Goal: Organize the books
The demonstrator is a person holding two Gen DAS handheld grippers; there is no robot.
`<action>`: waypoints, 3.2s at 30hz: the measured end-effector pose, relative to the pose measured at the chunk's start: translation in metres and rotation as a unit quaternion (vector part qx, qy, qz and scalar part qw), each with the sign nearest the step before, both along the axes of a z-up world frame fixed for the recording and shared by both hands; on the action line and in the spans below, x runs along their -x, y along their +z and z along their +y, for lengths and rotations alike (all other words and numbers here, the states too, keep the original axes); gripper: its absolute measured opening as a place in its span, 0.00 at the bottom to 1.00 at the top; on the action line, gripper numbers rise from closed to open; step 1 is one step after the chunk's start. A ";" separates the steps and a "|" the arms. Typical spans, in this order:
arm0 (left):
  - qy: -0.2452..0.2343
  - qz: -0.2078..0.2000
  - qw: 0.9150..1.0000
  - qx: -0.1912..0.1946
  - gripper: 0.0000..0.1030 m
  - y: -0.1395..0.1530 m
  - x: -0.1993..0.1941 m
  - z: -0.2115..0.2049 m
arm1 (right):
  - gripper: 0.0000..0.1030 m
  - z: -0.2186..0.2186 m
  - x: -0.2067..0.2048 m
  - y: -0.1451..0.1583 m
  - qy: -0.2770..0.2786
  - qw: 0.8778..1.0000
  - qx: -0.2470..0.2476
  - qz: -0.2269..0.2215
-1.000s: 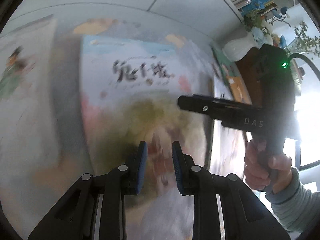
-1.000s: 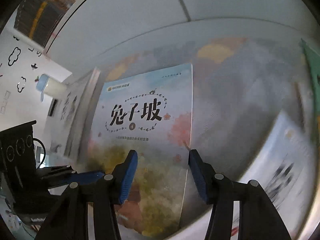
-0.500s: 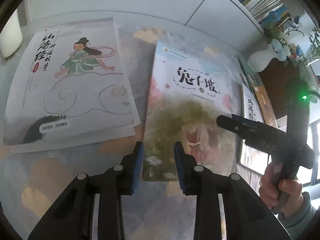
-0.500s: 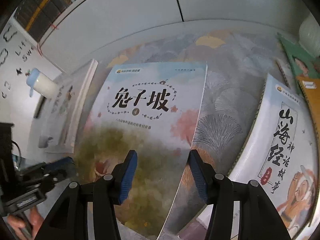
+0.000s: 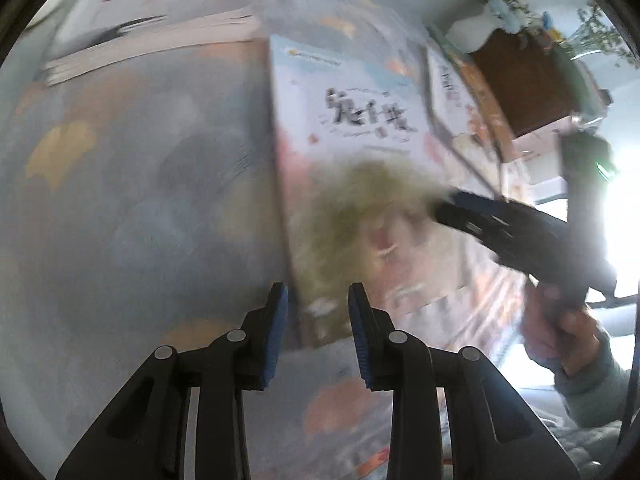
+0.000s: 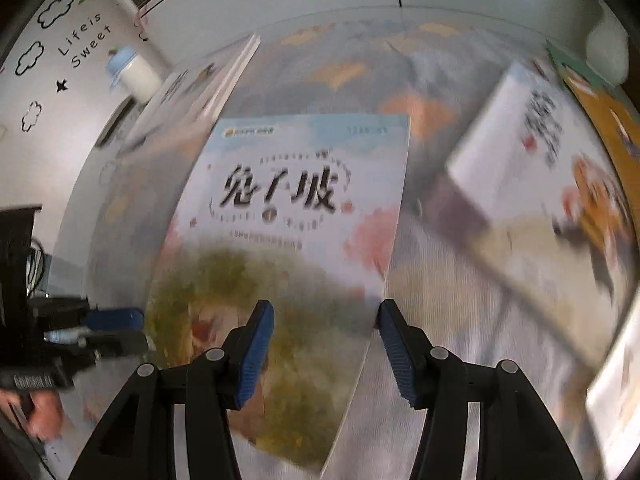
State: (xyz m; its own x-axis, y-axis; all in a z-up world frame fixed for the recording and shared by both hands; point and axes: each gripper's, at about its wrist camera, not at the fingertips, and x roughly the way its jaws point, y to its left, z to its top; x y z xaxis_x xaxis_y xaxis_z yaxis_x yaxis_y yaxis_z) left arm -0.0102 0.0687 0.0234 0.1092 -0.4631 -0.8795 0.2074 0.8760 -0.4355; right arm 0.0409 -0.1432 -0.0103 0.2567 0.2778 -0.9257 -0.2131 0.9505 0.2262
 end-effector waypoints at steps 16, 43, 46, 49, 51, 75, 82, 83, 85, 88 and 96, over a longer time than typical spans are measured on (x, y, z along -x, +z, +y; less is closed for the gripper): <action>0.012 -0.018 0.975 0.222 0.27 0.032 0.011 0.017 | 0.24 -0.042 0.078 -0.006 -0.104 0.988 -0.109 0.013; 0.090 0.080 0.941 0.316 0.11 -0.015 -0.022 0.016 | 0.31 -0.071 0.056 -0.042 -0.204 0.889 -0.401 0.085; 0.056 0.051 0.971 0.225 0.11 -0.008 -0.023 0.009 | 0.23 -0.054 0.055 -0.018 -0.160 0.932 -0.323 0.049; 0.014 0.020 0.987 0.160 0.11 0.002 -0.021 -0.005 | 0.23 -0.025 0.056 0.007 -0.099 0.972 -0.213 0.001; -0.005 -0.001 0.990 0.138 0.12 0.008 -0.021 -0.009 | 0.23 0.004 0.060 0.028 -0.032 0.992 -0.115 -0.047; 0.110 -0.155 0.975 0.112 0.19 0.066 -0.130 0.124 | 0.25 0.150 -0.095 0.097 0.171 0.967 -0.042 -0.183; 0.127 -0.139 0.976 0.113 0.19 0.040 -0.162 0.142 | 0.25 0.174 -0.145 0.065 0.170 0.972 -0.056 -0.153; 0.128 -0.137 0.976 0.112 0.19 0.037 -0.166 0.143 | 0.25 0.175 -0.151 0.061 0.167 0.973 -0.059 -0.147; 0.129 -0.130 0.977 0.113 0.19 0.032 -0.171 0.145 | 0.25 0.176 -0.162 0.054 0.161 0.975 -0.069 -0.137; 0.139 -0.122 0.977 0.108 0.22 0.026 -0.173 0.148 | 0.25 0.176 -0.171 0.045 0.150 0.978 -0.085 -0.120; 0.180 -0.100 0.974 0.095 0.22 0.010 -0.165 0.166 | 0.25 0.182 -0.176 0.025 0.135 0.983 -0.083 -0.097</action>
State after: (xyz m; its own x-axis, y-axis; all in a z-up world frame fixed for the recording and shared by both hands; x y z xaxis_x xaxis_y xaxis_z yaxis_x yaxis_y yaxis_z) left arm 0.1551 0.2350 0.0329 0.4550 -0.5162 -0.7256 0.0001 0.8149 -0.5796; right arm 0.2165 0.0385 0.0149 0.3204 0.5024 -0.8031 -0.5060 0.8074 0.3033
